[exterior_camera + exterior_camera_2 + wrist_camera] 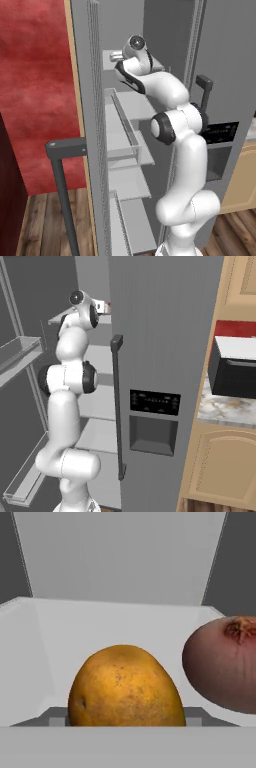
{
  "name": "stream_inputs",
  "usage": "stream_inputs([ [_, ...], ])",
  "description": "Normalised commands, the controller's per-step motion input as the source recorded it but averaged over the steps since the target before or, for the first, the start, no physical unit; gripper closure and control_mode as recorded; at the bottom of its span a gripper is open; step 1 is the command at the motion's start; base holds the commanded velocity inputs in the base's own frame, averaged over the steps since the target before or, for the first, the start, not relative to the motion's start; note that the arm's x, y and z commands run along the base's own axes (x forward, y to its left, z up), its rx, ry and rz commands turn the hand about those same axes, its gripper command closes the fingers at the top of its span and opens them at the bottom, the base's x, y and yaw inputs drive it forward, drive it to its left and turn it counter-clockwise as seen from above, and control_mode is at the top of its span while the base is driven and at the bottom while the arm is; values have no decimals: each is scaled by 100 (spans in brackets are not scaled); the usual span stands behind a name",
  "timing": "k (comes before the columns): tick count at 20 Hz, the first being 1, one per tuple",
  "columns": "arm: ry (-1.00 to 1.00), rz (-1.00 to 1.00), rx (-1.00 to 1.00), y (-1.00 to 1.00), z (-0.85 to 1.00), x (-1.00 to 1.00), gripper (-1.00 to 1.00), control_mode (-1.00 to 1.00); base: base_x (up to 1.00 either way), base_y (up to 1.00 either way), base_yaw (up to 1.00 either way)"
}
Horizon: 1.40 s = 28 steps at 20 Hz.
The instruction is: Move the mango and onion from the top shelf to the second highest shelf to make space. Then, place the pitcher from the counter on the cleared top shelf.
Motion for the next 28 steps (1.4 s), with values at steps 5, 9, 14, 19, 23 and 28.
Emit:
stream_inputs([
  [5, 0, -5, 0, 0, -26, 10, 100, -100, 0, 0, 0],
  [9, -8, -10, -2, 0, -48, -16, 100, -100, 0, 0, 0],
  [14, -24, -7, -3, 0, -41, -47, 100, -100, 0, 0, 0],
  [19, -22, -3, -2, 0, -10, -68, 100, -100, 0, 0, 0],
  [23, 0, 0, 0, 0, 35, -59, 100, -100, 0, 0, 0],
  [28, 12, 0, 0, 0, 44, -71, 100, -100, 0, 0, 0],
])
